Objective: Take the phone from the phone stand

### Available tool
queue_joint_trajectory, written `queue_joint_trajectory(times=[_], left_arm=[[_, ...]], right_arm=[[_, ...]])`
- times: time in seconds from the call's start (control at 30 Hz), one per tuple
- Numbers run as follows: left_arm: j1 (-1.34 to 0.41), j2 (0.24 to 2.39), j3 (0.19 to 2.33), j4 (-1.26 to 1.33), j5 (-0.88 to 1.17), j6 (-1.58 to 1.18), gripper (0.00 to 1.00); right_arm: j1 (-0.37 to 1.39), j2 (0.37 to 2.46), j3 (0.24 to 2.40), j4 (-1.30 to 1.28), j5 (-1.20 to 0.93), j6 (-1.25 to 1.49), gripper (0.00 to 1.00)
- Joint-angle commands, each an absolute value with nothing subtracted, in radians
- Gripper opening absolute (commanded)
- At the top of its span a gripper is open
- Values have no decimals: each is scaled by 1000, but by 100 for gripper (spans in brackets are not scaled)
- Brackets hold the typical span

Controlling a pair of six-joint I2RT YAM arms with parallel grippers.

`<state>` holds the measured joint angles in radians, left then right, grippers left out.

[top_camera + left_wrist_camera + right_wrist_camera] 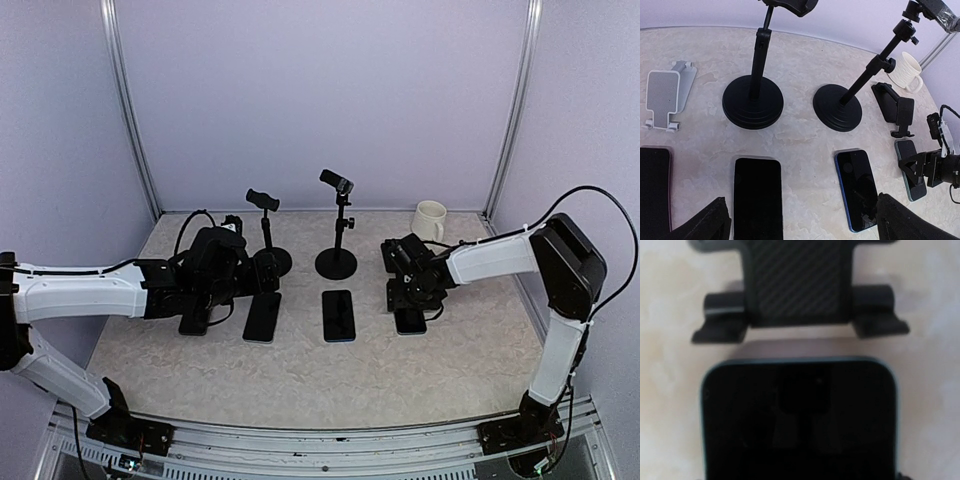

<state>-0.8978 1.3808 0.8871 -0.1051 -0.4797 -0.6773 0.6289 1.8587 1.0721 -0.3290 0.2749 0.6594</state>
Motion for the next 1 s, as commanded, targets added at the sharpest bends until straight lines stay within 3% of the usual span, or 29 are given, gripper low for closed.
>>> queue_joint_trajectory(times=[0.0, 0.1, 0.13, 0.43, 0.67, 0.97], left_arm=[[-885, 1364, 886, -112, -479, -657, 99], [-879, 1366, 887, -108, -455, -650, 99], [-874, 1367, 891, -107, -442, -646, 99], [-763, 1340, 932, -130, -256, -572, 99], [-540, 1212, 909, -182, -68, -540, 99], [-434, 1089, 827, -271, -63, -471, 99]], right_arm=[[604, 1906, 1061, -370, 240, 657, 85], [605, 1848, 1062, -361, 235, 640, 99], [604, 1824, 1064, -357, 232, 629, 100], [586, 1552, 1082, -305, 184, 468, 100], [519, 1358, 1028, -230, 90, 347, 100], [422, 1134, 819, -109, -50, 318, 100]])
